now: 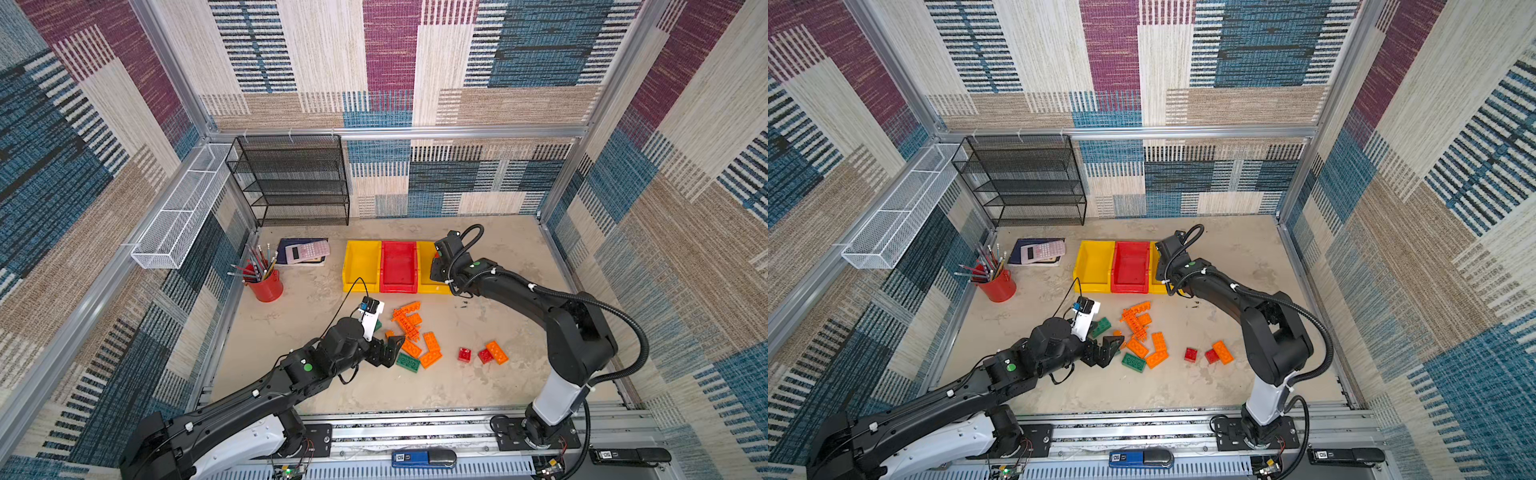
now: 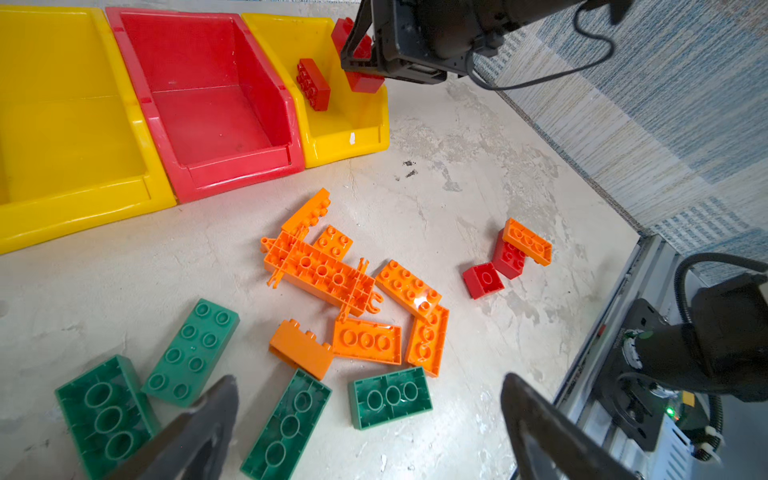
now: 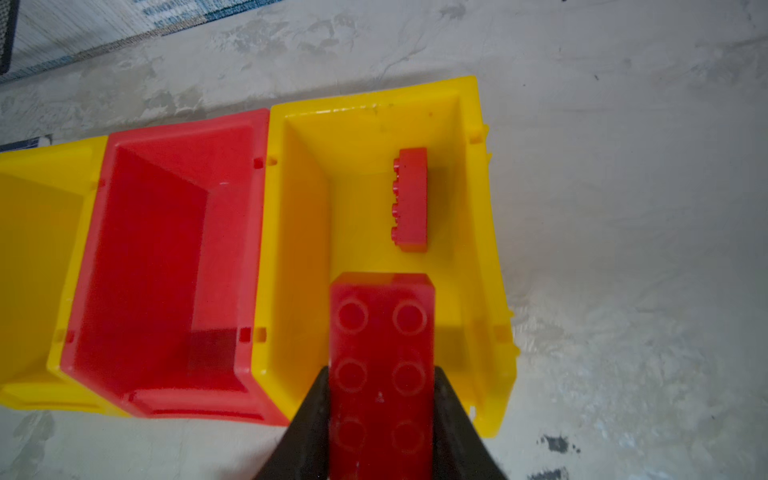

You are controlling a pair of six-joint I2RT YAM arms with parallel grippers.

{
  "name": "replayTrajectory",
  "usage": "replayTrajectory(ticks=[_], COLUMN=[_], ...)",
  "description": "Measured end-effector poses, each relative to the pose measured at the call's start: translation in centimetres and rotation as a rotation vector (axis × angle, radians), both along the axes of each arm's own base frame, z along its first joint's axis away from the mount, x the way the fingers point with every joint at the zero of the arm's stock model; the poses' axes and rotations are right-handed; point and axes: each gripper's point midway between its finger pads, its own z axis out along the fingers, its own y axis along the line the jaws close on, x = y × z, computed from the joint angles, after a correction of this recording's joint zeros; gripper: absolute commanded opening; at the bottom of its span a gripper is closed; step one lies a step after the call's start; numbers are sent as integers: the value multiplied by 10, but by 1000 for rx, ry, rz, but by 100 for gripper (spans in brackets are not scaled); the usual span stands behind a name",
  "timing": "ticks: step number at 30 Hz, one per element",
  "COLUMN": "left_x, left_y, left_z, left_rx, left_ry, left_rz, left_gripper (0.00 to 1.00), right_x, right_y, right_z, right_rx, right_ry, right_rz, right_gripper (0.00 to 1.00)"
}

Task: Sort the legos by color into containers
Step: 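Lift the red brick with the right gripper into the same yellow bin and release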

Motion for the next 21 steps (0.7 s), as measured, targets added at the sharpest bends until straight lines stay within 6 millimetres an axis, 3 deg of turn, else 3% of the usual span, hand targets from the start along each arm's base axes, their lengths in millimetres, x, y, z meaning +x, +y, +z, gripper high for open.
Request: replayTrajectory(ticks=[8,13,17,21], left_x=[4,5,6,5], left_y=[3,5,8,9], left_z=[1,1,4,10], left_rx=[13,19,13,-12], left_ry=[-8,-7,-14,-16], left_rz=[26,34,51,60], left_gripper=[99,99,99,99], right_x=[36,60,55,27], right_y=[10,13,14,8], right_z=[-30,-27,-18,-7], right_rx=[-22,-22,-20,-5], right_ry=[32,5,-5,2], right_rz=[55,60,80,102], right_gripper=[38,59,63,63])
